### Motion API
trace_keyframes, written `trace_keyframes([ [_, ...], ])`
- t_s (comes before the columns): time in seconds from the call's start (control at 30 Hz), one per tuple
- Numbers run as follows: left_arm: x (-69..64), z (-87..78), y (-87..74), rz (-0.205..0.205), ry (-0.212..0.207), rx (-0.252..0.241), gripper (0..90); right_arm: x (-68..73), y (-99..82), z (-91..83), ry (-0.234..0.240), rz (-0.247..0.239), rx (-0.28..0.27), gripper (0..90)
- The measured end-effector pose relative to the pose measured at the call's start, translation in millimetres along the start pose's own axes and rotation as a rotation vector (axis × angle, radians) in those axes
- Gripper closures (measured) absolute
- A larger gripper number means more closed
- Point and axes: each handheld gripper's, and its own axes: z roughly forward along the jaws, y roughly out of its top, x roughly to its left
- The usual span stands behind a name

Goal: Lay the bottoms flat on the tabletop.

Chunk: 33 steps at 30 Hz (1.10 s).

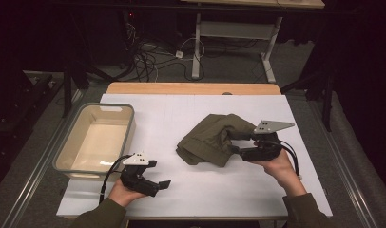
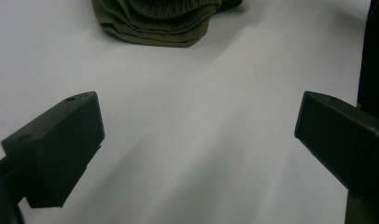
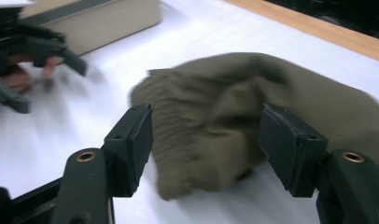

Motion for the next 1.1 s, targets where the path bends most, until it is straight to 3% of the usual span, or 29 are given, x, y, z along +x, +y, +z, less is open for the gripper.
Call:
trace_keyframes([
  [0.2, -0.1, 0.2, 0.0, 0.0, 0.0, 0.0, 0.9, 18.8, 1.8, 17.9, 0.059, -0.048, 0.033, 35.9],
  [0.4, -0.2, 0.5, 0.0, 0.001, -0.001, 0.001, 0.9, 27.5, -1.6, 36.7, 0.083, -0.07, 0.063, 33.8],
  [0.7, 0.0, 0.9, 0.1, 0.002, -0.002, 0.003, 0.9, 30.5, -7.4, 61.2, 0.058, -0.089, 0.108, 25.2],
  [1.1, -0.3, 1.3, 0.1, 0.002, -0.004, 0.004, 0.9, 29.3, -13.7, 84.7, 0.027, -0.114, 0.152, 20.6],
])
